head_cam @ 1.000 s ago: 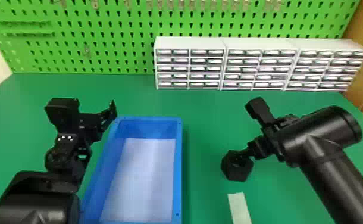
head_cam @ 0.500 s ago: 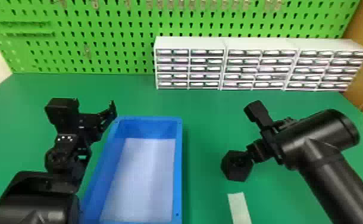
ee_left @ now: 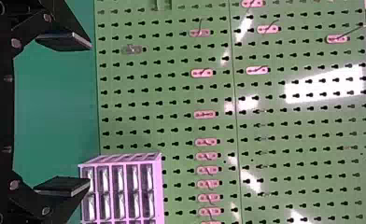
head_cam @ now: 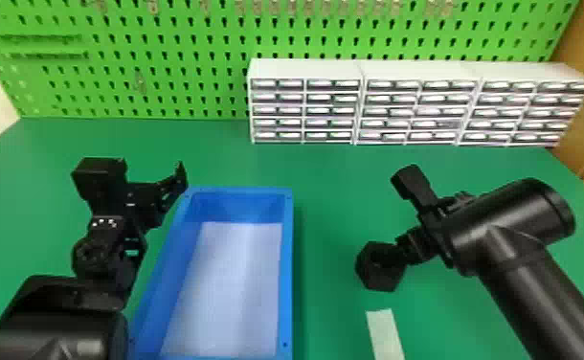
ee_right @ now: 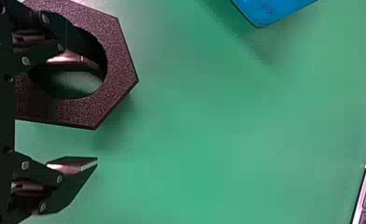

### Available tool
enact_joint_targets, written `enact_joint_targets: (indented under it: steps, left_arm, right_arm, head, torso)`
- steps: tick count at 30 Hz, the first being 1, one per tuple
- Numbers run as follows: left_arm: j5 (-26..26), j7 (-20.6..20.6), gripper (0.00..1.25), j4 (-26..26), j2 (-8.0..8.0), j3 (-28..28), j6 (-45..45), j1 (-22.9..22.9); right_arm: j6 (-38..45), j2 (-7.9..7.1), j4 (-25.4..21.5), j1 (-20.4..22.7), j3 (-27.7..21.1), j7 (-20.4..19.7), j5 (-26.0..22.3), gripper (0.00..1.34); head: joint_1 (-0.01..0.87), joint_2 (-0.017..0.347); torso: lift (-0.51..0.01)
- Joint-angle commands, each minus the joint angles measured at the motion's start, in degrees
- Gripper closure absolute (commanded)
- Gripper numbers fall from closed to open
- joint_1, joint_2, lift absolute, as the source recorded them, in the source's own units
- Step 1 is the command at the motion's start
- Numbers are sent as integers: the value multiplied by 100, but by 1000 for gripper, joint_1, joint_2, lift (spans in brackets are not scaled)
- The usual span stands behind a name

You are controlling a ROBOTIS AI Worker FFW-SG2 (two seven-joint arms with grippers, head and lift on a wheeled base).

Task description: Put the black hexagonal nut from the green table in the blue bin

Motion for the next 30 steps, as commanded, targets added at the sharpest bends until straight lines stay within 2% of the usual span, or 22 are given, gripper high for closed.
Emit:
enact_joint_targets:
  steps: [1,10,15,19,23,30]
  left_arm:
    - [0,0,243,0,0,3,0,0]
    - [0,0,243,0,0,3,0,0]
    - [0,0,242,0,0,3,0,0]
    - [-9,0,242,0,0,-6,0,0]
    - [-9,0,242,0,0,-6,0,0]
    - [-9,0,242,0,0,-6,0,0]
  right_arm:
    - [0,0,7,-9,10,31,39,595]
    - [-17,0,7,-17,36,155,171,713]
    - [-26,0,7,-35,62,198,233,843]
    - [-26,0,7,-44,71,260,303,855]
    - [-35,0,7,-44,80,295,347,987]
    - [-53,0,7,-61,124,339,417,990]
  head:
    - [686,52]
    - [686,52]
    - [686,52]
    - [686,52]
    - [686,52]
    - [686,52]
  torso:
    - [-97]
    - [-97]
    - [-97]
    - [-97]
    - [-97]
    - [-97]
